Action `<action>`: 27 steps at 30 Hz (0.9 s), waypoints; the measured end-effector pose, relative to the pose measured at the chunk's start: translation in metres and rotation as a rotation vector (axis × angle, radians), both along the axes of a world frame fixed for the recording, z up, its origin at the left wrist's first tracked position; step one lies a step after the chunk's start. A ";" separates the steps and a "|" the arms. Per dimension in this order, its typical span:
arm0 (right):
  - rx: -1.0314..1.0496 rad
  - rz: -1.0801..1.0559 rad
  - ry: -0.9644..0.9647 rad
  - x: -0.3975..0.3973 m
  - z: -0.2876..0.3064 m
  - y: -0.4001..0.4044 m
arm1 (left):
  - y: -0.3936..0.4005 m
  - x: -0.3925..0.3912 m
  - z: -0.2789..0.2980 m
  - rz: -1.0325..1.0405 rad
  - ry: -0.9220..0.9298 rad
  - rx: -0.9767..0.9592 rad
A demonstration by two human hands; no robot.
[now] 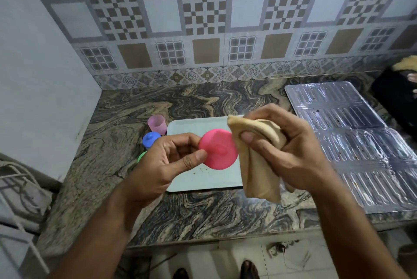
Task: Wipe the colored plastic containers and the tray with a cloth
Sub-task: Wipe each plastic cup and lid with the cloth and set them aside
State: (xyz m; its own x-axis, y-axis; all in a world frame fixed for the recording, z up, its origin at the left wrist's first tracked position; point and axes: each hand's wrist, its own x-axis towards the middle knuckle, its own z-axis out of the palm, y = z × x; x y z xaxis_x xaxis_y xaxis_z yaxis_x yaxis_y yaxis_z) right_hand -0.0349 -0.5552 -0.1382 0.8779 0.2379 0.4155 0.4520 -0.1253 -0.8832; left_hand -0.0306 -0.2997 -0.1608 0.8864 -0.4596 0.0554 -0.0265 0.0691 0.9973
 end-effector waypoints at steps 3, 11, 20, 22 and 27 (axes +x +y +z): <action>0.017 0.050 0.037 0.000 -0.005 0.010 | -0.003 0.007 0.011 -0.040 -0.023 0.037; 0.468 -0.302 0.003 -0.019 -0.017 0.044 | -0.046 -0.010 0.017 0.125 0.042 -0.312; 0.317 -0.293 -0.102 -0.025 -0.012 0.041 | -0.047 -0.012 0.023 0.229 -0.116 -0.068; 0.249 -0.248 -0.097 -0.022 -0.008 0.035 | -0.035 -0.005 0.032 0.127 -0.140 0.032; 0.161 -0.117 -0.046 -0.011 0.005 0.025 | -0.021 0.007 0.049 -0.054 -0.179 0.222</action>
